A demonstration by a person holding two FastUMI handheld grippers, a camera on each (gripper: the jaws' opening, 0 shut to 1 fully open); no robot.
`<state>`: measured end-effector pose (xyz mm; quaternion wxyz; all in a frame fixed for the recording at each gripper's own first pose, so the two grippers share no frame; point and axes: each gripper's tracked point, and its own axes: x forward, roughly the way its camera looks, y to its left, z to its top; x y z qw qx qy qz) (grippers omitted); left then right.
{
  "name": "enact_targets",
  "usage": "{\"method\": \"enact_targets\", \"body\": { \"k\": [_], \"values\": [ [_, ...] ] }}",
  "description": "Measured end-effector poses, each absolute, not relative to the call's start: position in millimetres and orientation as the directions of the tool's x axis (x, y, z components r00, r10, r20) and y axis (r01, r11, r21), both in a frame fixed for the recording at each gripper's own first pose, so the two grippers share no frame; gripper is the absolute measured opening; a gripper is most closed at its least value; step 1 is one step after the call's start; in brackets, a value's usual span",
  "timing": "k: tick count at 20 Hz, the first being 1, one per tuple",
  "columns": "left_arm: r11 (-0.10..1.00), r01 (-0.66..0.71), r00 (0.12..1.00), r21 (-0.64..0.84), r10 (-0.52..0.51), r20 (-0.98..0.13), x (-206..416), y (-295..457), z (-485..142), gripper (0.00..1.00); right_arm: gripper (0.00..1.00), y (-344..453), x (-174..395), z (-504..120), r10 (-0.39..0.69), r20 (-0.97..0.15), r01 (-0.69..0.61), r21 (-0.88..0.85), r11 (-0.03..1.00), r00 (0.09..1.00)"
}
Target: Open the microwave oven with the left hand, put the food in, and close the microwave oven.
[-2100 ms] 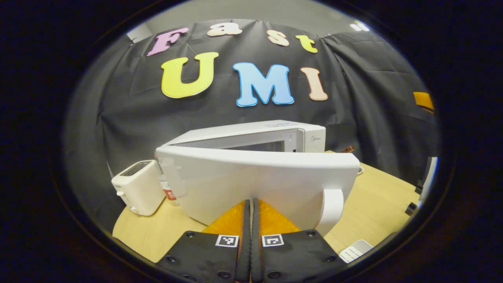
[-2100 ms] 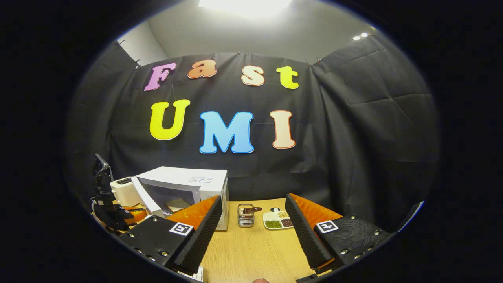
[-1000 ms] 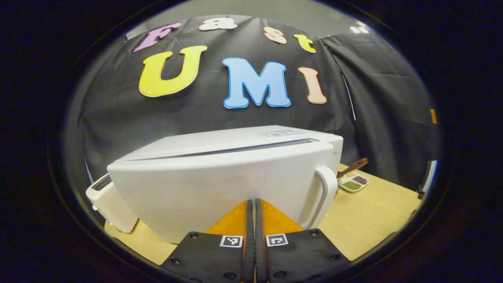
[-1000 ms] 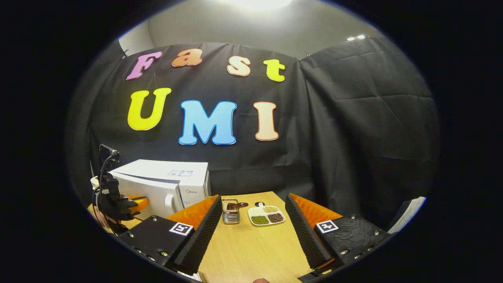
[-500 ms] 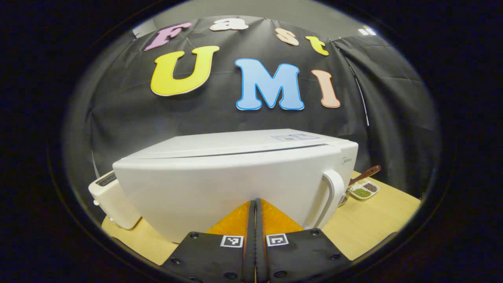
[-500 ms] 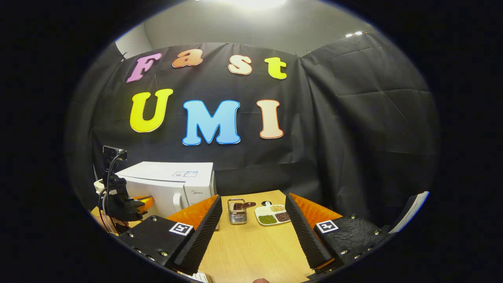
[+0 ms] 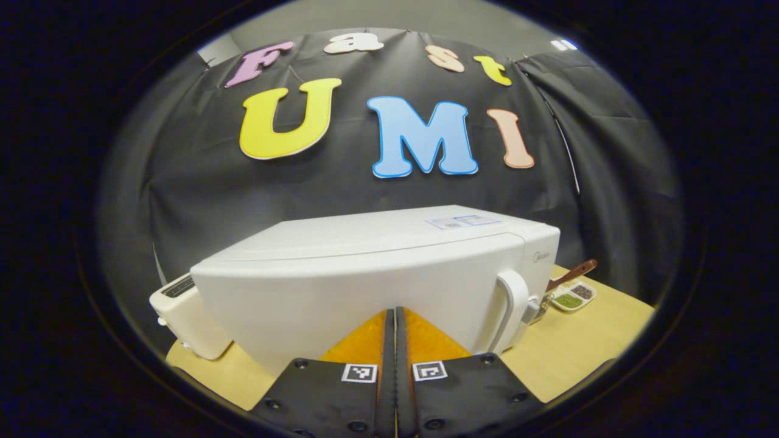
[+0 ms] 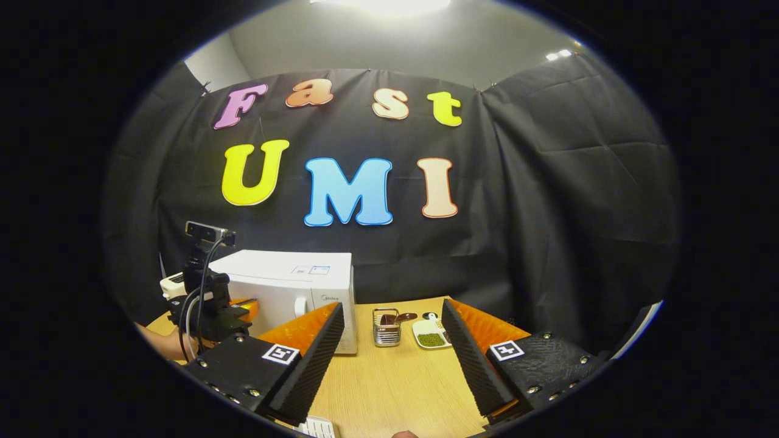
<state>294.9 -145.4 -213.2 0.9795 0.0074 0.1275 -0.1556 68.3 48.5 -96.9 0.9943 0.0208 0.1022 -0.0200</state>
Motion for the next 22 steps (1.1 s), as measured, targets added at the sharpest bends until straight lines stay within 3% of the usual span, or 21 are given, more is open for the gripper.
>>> {"method": "enact_targets", "body": {
  "k": [9,22],
  "values": [
    [0.968,0.25,0.96,-0.026,-0.251,-0.125,204.9,-106.3,-118.9,0.07,0.98,61.8,48.4,-65.9,0.092,-0.135,-0.082,0.074,0.994,0.987],
    [0.998,0.057,0.998,0.011,-0.057,-0.02,25.2,-51.0,-28.7,0.07,0.98,38.5,-31.8,-48.8,0.23,-0.109,-0.219,0.101,0.97,0.967]
  ]
}}
